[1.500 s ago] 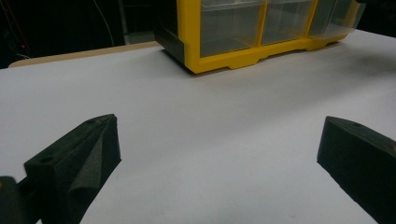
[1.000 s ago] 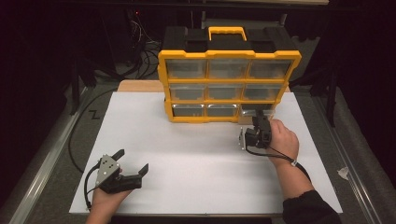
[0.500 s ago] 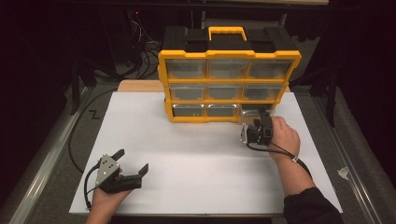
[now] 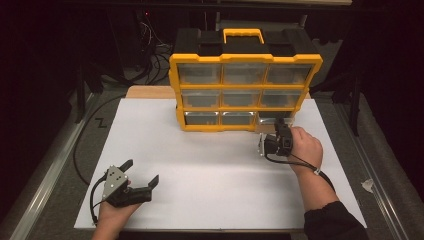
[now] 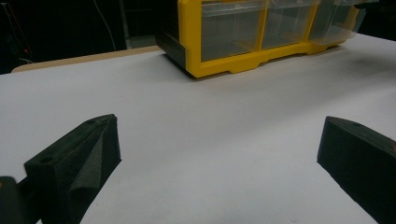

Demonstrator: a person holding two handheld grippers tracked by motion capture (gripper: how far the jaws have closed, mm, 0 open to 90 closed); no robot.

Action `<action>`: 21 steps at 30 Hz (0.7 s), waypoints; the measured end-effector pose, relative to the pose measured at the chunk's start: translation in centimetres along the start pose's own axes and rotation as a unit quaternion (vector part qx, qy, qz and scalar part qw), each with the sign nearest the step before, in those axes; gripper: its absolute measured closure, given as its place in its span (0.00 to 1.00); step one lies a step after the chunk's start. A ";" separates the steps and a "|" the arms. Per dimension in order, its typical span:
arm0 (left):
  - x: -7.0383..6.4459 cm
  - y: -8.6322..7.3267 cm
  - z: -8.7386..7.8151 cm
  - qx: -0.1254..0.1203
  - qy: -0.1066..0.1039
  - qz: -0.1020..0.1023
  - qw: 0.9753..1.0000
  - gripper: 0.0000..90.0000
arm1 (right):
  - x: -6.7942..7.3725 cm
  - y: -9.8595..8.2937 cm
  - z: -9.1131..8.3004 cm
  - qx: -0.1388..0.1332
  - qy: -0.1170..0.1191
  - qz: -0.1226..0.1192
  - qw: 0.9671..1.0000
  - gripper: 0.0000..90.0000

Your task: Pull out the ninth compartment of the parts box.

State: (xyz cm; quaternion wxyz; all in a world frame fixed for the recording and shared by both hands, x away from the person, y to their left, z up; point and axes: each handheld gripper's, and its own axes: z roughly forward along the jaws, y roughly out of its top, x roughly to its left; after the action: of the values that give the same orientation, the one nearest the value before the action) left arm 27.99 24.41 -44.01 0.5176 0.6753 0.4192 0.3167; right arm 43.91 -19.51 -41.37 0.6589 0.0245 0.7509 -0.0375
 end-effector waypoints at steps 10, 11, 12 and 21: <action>-0.1 0.0 0.0 0.001 -0.001 0.004 1.000 0.00 | 0.3 -0.5 -1.4 -0.008 -0.005 -0.006 1.000 0.88; -0.1 0.0 0.0 0.000 -0.002 0.004 1.000 0.00 | 0.4 -0.6 -1.6 -0.008 -0.005 -0.005 1.000 0.88; -0.1 0.1 0.1 0.000 -0.002 0.005 1.000 0.00 | 0.4 -0.6 -1.8 -0.011 -0.007 -0.006 1.000 0.88; -0.2 0.1 0.0 -0.002 -0.006 0.006 1.000 0.00 | 0.8 -1.0 -3.5 -0.014 -0.009 -0.010 1.000 0.88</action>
State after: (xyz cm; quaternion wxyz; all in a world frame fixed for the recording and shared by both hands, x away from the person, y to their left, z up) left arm 27.94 24.16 -43.89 0.5195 0.6786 0.4115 0.3167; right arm 40.25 -20.18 -41.68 0.6657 0.0072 0.7454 -0.0341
